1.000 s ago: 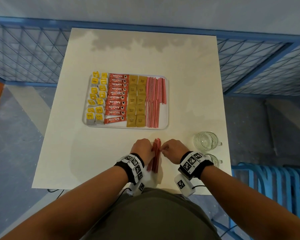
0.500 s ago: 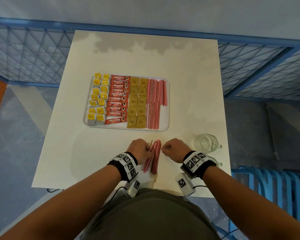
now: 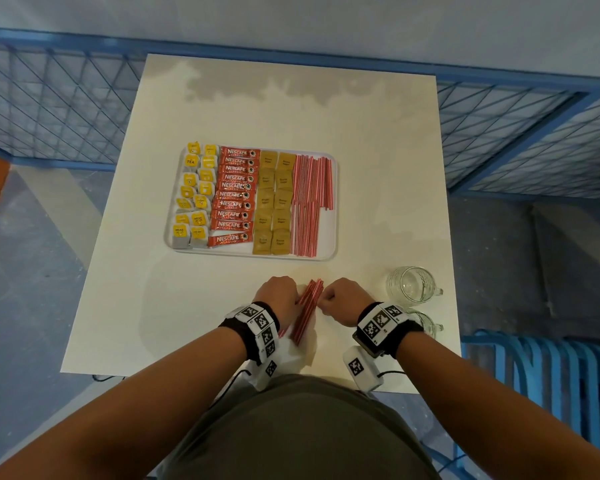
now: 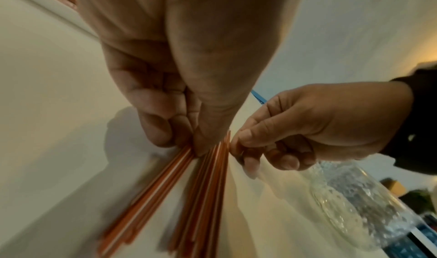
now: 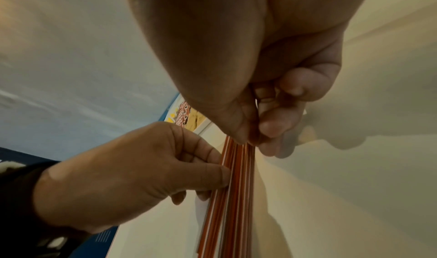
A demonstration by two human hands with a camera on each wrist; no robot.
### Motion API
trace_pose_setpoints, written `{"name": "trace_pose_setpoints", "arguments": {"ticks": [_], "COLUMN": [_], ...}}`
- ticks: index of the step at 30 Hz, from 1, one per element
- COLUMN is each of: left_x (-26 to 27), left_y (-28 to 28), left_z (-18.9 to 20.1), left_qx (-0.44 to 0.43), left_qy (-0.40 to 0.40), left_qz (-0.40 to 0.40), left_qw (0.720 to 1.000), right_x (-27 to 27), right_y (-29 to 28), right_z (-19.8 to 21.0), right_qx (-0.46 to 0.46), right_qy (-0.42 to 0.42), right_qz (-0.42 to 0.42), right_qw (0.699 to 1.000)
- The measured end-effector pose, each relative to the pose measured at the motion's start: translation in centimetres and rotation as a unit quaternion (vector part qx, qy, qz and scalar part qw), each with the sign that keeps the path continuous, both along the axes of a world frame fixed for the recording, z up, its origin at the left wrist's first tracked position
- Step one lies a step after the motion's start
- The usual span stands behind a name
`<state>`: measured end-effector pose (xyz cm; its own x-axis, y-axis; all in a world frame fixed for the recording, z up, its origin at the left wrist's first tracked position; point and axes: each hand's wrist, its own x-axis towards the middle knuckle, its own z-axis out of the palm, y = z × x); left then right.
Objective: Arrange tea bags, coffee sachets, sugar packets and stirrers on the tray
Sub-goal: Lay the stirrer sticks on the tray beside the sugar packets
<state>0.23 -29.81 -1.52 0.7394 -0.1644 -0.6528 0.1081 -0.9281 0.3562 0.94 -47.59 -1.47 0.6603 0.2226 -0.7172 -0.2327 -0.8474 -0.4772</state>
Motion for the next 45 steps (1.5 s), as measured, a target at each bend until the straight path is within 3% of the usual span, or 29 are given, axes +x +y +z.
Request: {"name": "trace_pose_setpoints", "arguments": {"ticks": [9,17,22,33,39,41,45], "left_x": [0.2,0.4,0.4,0.2,0.5,0.4,0.3], "left_y": [1.8,3.6,3.8,3.5,3.3,3.5,3.8], "left_z": [0.4,1.1,2.1,2.9,2.4,1.8,0.3], "left_qx": [-0.093,-0.233,-0.274,-0.325,-0.320,-0.292,-0.152], "left_qy": [0.023,0.044,0.047,0.039,0.022,0.016,-0.002], "left_qz": [0.067,0.106,0.152,0.194,0.199,0.178,0.090], "left_qw": [0.993,0.966,0.948,0.925,0.926,0.940,0.984], "right_x": [0.7,2.3,3.3,4.0,5.8,7.6,12.3], "right_y": [-0.1,1.0,2.3,2.6,2.6,2.5,2.6], "right_z": [0.4,1.2,2.3,3.5,4.0,4.8,6.1], "right_qx": [0.027,0.115,0.161,0.193,0.168,0.150,0.118], "right_qy": [-0.025,-0.100,-0.142,-0.100,-0.102,-0.113,-0.139], "right_qz": [0.000,-0.064,-0.078,-0.089,-0.039,-0.028,-0.041], "right_qw": [0.999,0.986,0.973,0.972,0.980,0.982,0.982]}}
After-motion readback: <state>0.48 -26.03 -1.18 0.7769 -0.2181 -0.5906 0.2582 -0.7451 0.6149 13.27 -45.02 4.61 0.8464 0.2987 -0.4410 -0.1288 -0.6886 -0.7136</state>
